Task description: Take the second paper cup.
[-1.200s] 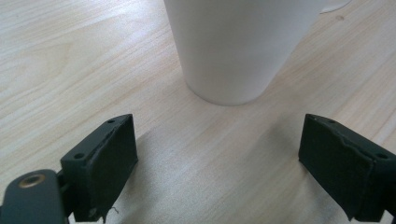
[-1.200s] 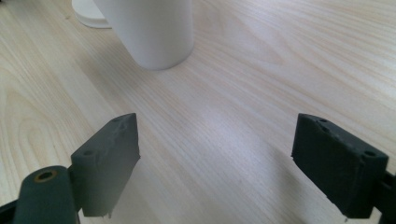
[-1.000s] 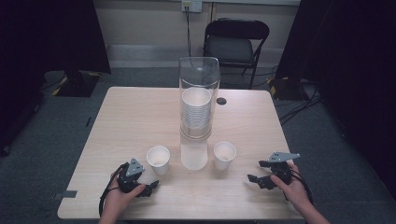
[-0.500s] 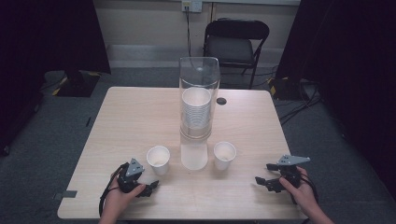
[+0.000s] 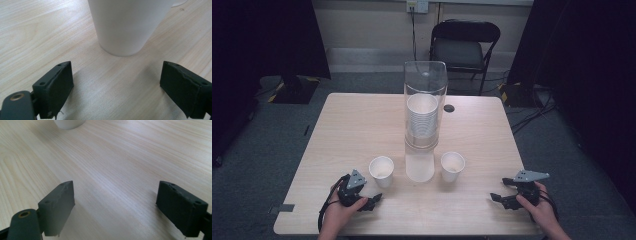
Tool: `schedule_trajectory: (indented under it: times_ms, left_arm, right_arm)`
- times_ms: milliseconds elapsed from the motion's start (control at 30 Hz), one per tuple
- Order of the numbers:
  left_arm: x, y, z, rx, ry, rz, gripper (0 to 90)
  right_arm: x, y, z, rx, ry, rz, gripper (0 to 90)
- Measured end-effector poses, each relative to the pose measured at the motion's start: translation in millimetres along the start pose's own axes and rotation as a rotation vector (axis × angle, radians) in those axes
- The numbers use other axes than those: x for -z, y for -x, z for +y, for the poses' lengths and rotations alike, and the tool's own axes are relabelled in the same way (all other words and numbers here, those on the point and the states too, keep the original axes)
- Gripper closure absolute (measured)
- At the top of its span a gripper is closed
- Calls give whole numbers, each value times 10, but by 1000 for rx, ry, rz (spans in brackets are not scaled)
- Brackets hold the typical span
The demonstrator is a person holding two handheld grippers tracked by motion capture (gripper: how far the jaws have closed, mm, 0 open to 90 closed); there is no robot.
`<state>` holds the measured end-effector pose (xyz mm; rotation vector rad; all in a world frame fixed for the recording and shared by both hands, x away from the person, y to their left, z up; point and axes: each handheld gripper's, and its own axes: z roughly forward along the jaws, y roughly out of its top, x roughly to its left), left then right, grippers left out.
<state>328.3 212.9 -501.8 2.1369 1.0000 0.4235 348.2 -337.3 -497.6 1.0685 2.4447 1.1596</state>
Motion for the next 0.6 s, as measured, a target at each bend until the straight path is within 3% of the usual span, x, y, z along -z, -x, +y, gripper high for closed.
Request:
schedule_trajectory:
  times_ms: [200, 333, 600]
  left_arm:
    - [0, 0, 0, 0, 0, 0, 109]
    - [0, 0, 0, 0, 0, 0, 109]
    - [0, 0, 0, 0, 0, 0, 109]
  right_arm:
    - [24, 17, -35, 30, -1, -29, 149]
    - [9, -12, -35, 84, -25, -61, 133]
    - [8, -6, -32, 83, -27, -63, 132]
